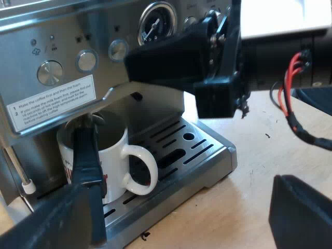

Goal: Place mug into machine

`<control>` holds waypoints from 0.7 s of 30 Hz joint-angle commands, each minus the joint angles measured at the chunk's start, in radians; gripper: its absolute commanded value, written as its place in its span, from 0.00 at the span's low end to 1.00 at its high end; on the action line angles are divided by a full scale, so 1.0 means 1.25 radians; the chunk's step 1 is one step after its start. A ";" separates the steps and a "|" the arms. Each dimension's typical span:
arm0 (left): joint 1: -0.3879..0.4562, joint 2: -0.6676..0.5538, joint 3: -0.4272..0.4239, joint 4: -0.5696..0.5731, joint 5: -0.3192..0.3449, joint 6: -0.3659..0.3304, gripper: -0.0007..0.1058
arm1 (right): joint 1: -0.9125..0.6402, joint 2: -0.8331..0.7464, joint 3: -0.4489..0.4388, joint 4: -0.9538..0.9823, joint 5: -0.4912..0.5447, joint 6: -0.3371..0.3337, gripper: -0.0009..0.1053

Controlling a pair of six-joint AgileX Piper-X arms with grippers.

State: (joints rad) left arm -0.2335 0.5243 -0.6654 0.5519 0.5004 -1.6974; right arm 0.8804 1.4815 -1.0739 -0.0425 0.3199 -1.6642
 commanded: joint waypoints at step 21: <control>-0.004 -0.003 -0.005 -0.003 0.009 -0.006 0.68 | -0.026 0.022 -0.018 -0.035 -0.011 0.000 0.01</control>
State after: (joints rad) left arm -0.2335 0.5243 -0.6654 0.5519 0.5004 -1.6974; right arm 0.8510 1.4997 -1.0829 -0.0776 0.3245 -1.6595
